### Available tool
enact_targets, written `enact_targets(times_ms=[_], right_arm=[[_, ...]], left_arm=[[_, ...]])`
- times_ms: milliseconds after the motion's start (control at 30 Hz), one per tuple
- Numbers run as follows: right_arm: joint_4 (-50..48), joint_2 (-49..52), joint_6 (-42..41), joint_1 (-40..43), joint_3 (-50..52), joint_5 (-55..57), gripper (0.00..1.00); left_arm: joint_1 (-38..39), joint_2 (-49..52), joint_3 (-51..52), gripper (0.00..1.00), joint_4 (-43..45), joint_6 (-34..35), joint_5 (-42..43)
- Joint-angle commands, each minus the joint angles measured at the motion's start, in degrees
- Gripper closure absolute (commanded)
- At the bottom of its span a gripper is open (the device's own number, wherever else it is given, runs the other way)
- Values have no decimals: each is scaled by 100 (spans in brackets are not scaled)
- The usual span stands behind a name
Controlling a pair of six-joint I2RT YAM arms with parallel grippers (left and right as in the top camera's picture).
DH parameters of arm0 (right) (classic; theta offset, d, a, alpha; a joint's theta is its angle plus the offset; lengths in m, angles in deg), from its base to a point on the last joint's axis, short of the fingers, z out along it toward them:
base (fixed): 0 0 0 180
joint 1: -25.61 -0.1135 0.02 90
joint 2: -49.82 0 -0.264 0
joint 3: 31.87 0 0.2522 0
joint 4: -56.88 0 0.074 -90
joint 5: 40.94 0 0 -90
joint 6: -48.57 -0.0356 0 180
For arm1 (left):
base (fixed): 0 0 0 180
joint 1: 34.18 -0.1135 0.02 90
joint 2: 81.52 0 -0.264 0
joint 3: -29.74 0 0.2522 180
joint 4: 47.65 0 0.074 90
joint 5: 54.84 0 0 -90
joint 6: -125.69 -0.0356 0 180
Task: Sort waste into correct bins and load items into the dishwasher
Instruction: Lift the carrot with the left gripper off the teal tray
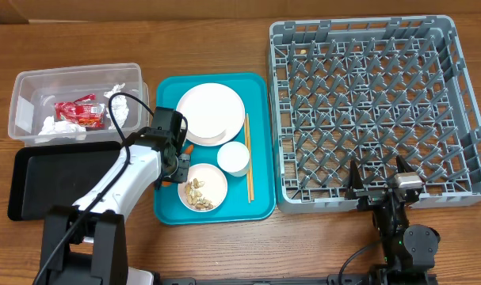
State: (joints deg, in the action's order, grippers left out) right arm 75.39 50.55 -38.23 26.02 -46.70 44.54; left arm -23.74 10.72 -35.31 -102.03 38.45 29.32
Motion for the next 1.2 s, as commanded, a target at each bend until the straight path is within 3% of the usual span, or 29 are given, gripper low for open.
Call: enact_targets(times_ms=[0,633,1167], right_arm=[[-33,-57,-24,33,61,-9,0],[-33,-57,-24,33,61,-9,0],[-33,-57,-24,33,61,-9,0]], left_arm=[[-28,-63,138,64,37,-114,140],[-33,-63,306,60,704,-107,101],[-15,2,326,59,774,-109,96]])
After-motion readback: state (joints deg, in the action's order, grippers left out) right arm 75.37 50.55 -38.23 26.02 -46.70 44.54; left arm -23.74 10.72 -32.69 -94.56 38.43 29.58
